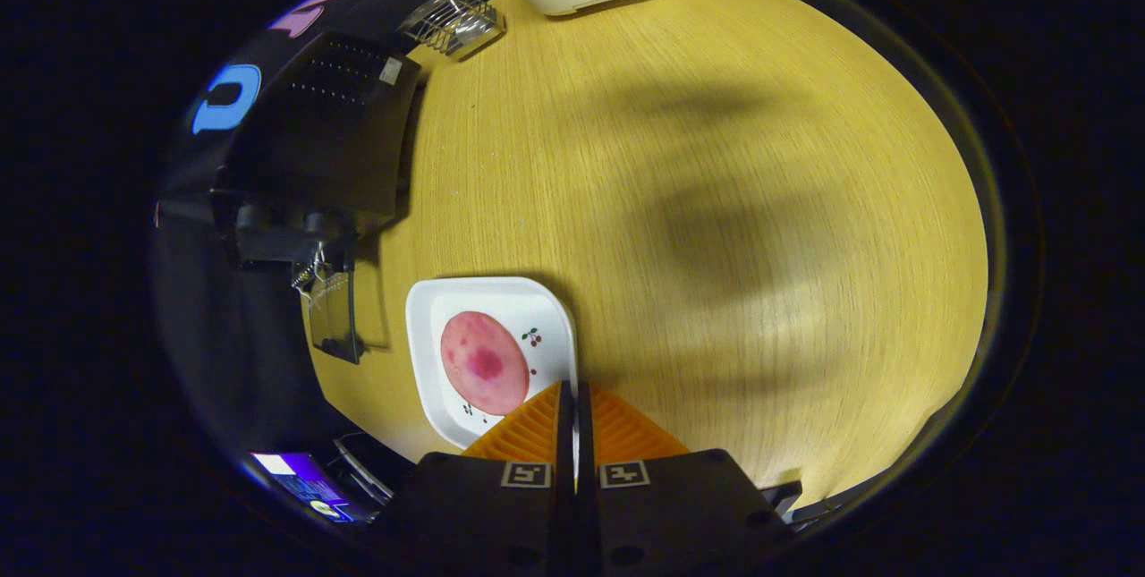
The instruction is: Open the toaster oven, put the food inside, and close the toaster oven door.
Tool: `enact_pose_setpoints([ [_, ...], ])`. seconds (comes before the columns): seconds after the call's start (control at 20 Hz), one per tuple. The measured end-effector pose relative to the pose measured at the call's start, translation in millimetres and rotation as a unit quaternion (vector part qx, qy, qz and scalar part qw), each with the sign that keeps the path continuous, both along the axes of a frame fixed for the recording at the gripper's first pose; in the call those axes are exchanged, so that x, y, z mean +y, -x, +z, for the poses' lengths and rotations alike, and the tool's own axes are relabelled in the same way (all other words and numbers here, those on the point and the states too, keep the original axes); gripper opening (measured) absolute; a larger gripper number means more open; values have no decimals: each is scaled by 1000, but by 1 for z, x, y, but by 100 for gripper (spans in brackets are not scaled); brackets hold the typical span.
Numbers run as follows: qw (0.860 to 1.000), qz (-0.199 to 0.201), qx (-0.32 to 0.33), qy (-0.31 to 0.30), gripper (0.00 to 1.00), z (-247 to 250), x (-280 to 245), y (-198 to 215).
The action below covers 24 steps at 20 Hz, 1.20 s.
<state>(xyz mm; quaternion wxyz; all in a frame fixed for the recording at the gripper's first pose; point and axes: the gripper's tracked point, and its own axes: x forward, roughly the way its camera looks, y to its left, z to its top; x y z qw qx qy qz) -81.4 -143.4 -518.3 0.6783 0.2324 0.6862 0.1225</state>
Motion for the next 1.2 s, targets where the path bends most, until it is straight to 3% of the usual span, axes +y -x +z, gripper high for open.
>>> enact_pose_setpoints([
  [0.75,993,-77,-17,-91,5,57,42,19],
  [1.2,982,-144,-49,-109,5,115,131,34],
])
